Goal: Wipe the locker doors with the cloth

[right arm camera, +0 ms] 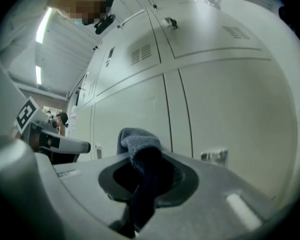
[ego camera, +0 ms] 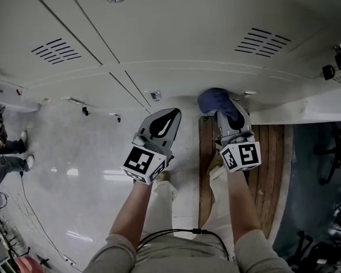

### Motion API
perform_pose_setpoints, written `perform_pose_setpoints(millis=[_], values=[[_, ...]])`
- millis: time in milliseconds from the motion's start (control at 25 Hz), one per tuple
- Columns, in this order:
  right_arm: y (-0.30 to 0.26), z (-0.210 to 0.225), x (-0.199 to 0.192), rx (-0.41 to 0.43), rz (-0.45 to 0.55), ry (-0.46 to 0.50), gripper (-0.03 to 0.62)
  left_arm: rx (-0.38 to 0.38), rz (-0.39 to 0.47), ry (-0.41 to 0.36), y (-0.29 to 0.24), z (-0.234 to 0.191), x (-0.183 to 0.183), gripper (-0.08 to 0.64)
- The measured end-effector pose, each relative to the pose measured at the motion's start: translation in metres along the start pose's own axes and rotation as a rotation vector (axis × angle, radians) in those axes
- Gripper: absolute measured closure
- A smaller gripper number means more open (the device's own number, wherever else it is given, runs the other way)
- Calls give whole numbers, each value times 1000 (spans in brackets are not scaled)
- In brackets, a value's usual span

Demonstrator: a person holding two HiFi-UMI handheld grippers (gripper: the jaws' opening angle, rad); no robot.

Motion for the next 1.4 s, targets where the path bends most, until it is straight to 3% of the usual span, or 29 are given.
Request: perform_pose_setpoints(millis=[280,520,1000,1400], values=[[14,7,92,-45,166,-17,541,-39,21,-1,-9,19,32,561],[11,8,120,-65,228,-24,541,-61,8,1,-15,28,35,561],[2,24,54,-116,159,-41,541,-13,-21,17,-14,-1,4,561],[-3,42,-25,-155,53,-111,541,-12,-47,40,-24,-11,-37,561]])
Point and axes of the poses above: the fingertips, and each gripper's own axes: y backward along the fingers, z to its right, x out of its top, the point moved 5 cm from there along y, backward along the fingers, and after that the axes turned 9 degrees about -y, right-handed, at the moved point
